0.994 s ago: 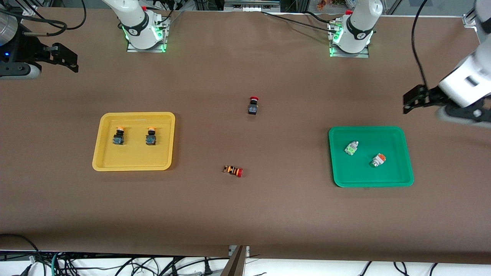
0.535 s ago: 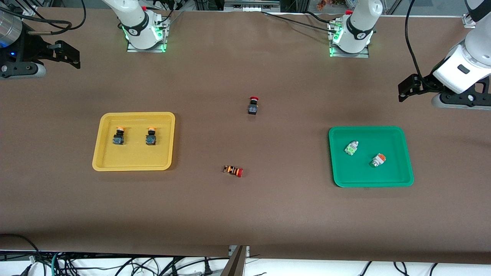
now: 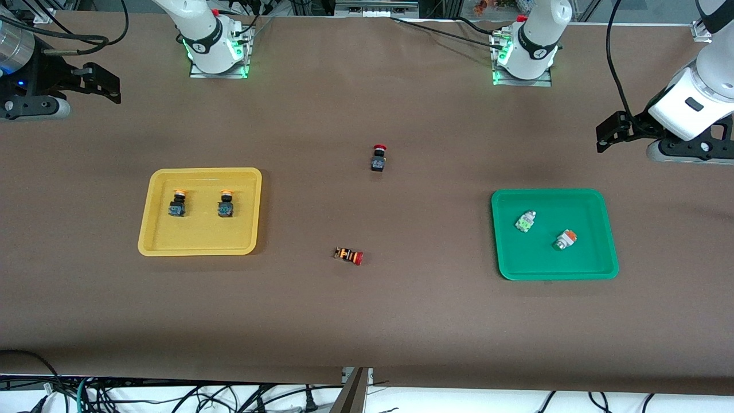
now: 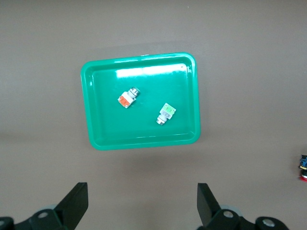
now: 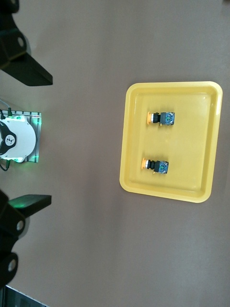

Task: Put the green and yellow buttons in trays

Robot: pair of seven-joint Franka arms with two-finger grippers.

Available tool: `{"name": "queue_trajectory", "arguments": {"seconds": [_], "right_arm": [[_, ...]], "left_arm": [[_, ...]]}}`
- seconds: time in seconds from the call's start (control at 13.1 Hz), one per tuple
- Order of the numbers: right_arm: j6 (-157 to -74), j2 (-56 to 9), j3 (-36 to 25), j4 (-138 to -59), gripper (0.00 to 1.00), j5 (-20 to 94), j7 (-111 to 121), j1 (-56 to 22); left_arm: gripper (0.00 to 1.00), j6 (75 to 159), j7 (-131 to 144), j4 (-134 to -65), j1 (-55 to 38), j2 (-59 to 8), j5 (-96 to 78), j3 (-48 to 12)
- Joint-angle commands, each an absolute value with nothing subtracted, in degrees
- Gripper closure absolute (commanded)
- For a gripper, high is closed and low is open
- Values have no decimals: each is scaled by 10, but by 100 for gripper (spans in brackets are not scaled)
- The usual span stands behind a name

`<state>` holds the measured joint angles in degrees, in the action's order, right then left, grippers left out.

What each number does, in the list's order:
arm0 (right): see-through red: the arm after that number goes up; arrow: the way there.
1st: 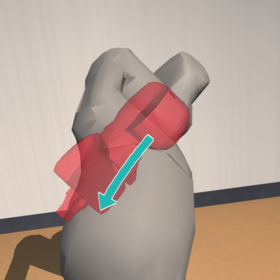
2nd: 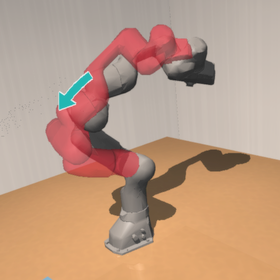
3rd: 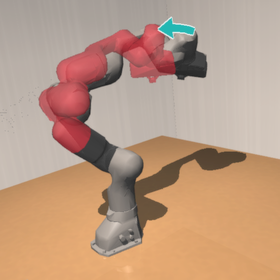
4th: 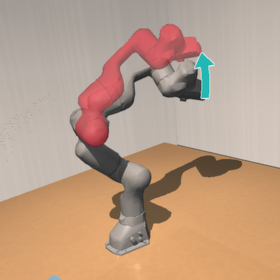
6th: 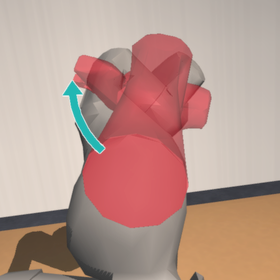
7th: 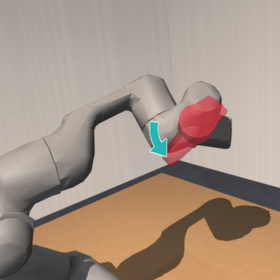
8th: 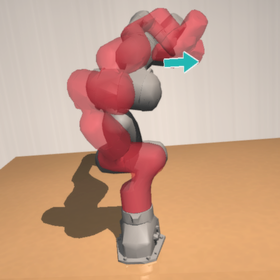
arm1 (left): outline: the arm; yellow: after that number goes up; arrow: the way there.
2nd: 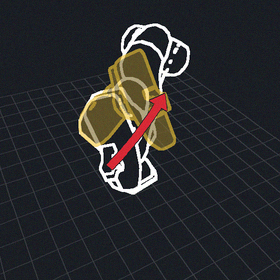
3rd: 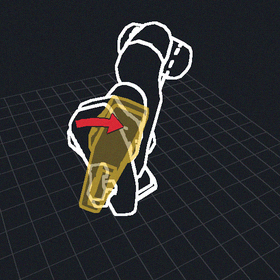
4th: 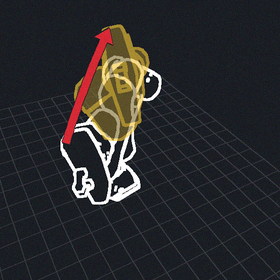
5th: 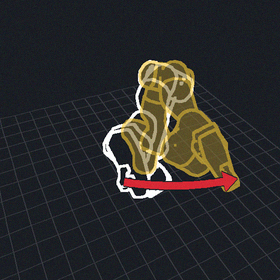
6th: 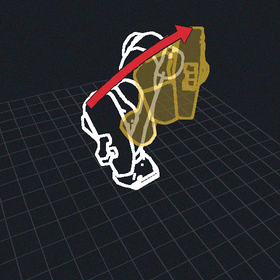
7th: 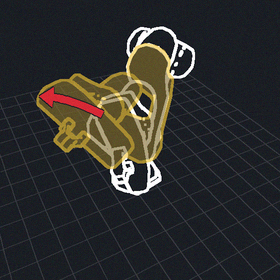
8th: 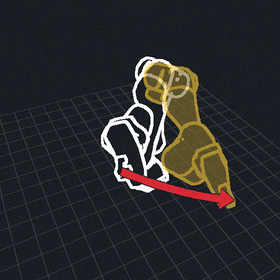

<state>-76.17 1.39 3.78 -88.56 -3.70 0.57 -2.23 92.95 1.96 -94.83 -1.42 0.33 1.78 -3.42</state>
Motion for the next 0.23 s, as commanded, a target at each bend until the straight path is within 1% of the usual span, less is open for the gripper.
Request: {"name": "queue_trajectory", "arguments": {"seconds": [0.0,0.15], "right_arm": [[-754,10,41,-877,0,-44,16,-18],[-754,10,41,-877,0,-44,16,-18]], "left_arm": [[0,922,20,-945,-12,6,11,-33],[0,922,20,-945,-13,6,12,-33]]}}
